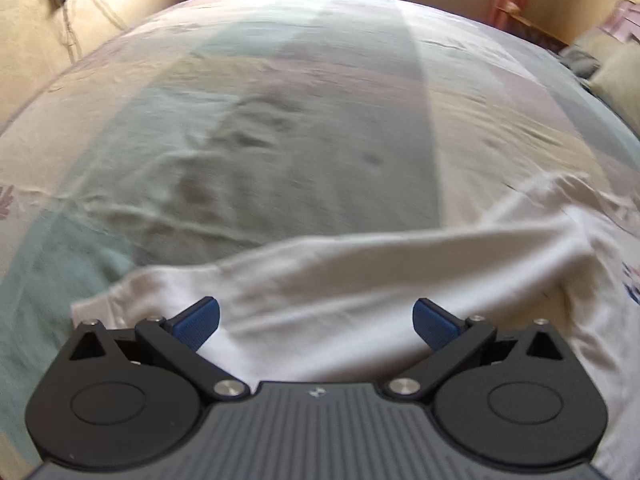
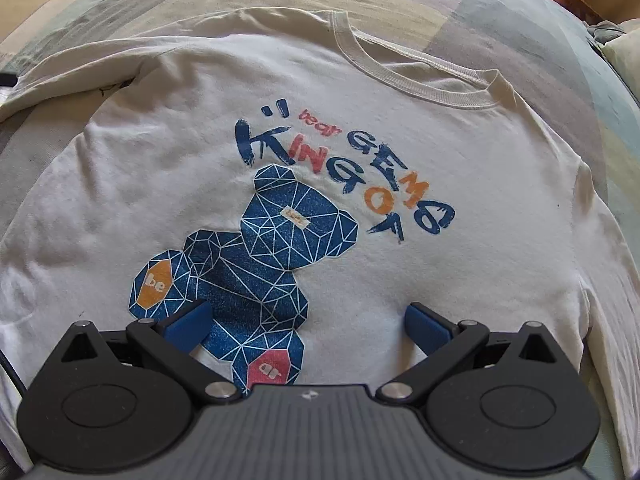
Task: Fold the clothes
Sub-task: 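Move the open left gripper to the white sleeve lying on the bedspread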
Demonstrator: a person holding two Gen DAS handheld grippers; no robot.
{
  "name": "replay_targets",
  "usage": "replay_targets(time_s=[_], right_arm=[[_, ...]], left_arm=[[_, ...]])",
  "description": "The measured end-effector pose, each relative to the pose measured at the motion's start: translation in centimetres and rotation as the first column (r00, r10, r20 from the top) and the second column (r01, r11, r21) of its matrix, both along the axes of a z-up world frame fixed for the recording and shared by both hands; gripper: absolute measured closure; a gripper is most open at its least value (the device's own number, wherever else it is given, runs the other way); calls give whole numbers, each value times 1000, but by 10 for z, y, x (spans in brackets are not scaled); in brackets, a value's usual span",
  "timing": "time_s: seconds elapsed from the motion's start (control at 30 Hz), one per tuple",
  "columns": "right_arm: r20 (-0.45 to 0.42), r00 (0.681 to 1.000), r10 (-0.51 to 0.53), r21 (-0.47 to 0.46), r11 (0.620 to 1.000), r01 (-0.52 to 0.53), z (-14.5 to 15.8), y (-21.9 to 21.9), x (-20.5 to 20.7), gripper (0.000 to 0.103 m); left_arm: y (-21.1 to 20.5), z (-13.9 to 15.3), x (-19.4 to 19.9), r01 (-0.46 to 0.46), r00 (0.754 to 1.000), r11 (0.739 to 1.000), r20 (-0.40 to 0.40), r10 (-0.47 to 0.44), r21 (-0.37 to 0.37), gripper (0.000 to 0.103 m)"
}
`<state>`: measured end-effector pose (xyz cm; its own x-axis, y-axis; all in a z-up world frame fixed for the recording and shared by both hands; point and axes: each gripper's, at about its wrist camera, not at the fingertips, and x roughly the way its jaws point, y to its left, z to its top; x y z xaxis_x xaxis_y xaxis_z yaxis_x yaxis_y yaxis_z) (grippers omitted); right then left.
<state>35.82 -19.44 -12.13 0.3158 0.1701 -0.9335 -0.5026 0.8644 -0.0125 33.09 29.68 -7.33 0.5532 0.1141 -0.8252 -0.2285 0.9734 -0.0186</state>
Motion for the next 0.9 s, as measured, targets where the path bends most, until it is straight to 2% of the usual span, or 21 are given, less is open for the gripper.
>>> replay_targets(time_s=[0.1, 0.17, 0.23, 0.37, 0.43, 0.5, 0.57, 0.67, 0.8, 0.87, 0.9], right_arm=[[-12, 1000, -1, -9, 1000, 1, 0, 1, 2, 0], [-16, 1000, 0, -11, 1000, 0, 0, 1, 2, 0], [-16, 1000, 1, -10, 1000, -1, 0, 1, 2, 0], [-17, 1000, 4, -7, 1000, -4, 0, 0, 3, 0], [-22, 1000, 3, -12, 1000, -3, 0, 1, 4, 0], [-33, 999, 2, -21, 1000, -3, 0, 2, 6, 0], [-52, 999, 0, -34, 999, -2, 1, 5, 9, 0], [-34, 995, 94, 18, 995, -93, 13, 37, 36, 0], [4, 974, 225, 92, 970, -225, 31, 83, 75, 0], [26, 957, 288, 127, 949, -289, 39, 106, 94, 3], [38, 947, 319, 144, 936, -321, 44, 118, 104, 10]], left_arm=[[28, -19, 3, -77, 996, 996, -57, 74, -40, 1], [45, -27, -11, -128, 991, 987, -37, 125, -101, 1], [55, -30, -26, -165, 986, 980, -45, 161, -112, 1], [63, -23, -41, -158, 987, 981, -56, 152, -114, 1], [62, -18, -36, -158, 986, 982, -61, 153, -100, 1], [60, -14, -31, -137, 990, 985, -29, 135, -101, 1], [60, -18, -27, -137, 990, 985, -36, 134, -101, 1], [62, -30, -32, -148, 987, 982, -75, 140, -116, 1], [51, -20, -46, -120, 990, 990, -84, 114, -75, 1], [47, -12, -46, -108, 993, 992, -62, 104, -66, 1], [46, -8, -45, -98, 994, 993, -43, 95, -68, 1]])
